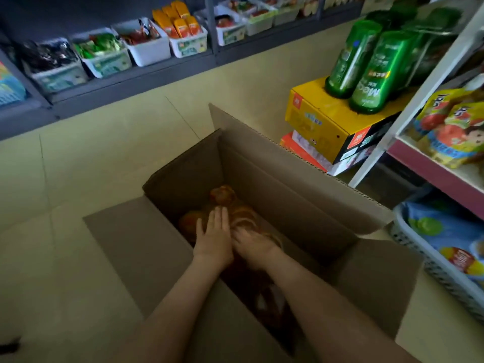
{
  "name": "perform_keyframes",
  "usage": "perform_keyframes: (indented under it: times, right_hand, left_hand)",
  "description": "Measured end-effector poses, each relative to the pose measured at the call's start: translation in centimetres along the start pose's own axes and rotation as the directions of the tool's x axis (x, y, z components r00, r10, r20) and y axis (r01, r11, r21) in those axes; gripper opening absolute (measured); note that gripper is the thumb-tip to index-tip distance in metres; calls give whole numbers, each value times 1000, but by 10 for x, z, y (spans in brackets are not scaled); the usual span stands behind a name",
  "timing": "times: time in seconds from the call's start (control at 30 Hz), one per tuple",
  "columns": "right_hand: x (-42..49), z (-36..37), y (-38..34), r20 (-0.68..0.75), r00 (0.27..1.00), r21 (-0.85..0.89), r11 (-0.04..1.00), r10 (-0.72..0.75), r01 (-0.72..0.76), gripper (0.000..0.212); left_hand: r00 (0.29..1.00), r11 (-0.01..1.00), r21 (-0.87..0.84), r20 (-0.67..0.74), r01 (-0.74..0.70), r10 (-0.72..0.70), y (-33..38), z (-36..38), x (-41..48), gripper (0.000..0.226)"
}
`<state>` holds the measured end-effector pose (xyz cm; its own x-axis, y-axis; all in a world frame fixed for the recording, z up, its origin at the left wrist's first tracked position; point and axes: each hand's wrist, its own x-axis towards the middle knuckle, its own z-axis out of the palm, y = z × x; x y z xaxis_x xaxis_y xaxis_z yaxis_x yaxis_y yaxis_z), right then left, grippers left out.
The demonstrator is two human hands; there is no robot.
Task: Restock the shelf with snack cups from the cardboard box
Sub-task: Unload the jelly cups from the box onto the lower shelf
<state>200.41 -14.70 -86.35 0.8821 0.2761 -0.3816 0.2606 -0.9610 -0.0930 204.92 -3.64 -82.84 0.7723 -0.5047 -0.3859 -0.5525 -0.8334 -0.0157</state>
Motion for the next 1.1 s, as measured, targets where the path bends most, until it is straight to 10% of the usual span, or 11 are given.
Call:
perform_keyframes:
  times: [0.33, 0.47, 0.93, 1.1]
  right_hand:
    - [29, 42, -27, 118, 989, -300, 946, -91, 123, 54]
    - [31, 33, -23, -17, 997, 4, 997, 79, -79, 52]
    - [-16, 12, 20, 199, 966, 498, 831, 167, -246, 92]
    - [-46, -29, 35, 98, 917, 842, 459, 386, -283, 65]
  left_hand:
    - [979, 982, 186, 186, 45, -80, -2, 10, 5, 67]
    - [971, 984, 171, 223, 51, -89, -3, 8, 4, 63]
    - [961, 993, 19, 256, -113, 104, -2, 12, 12, 58]
    - [956, 886, -422, 123, -194, 267, 9, -13, 3, 94]
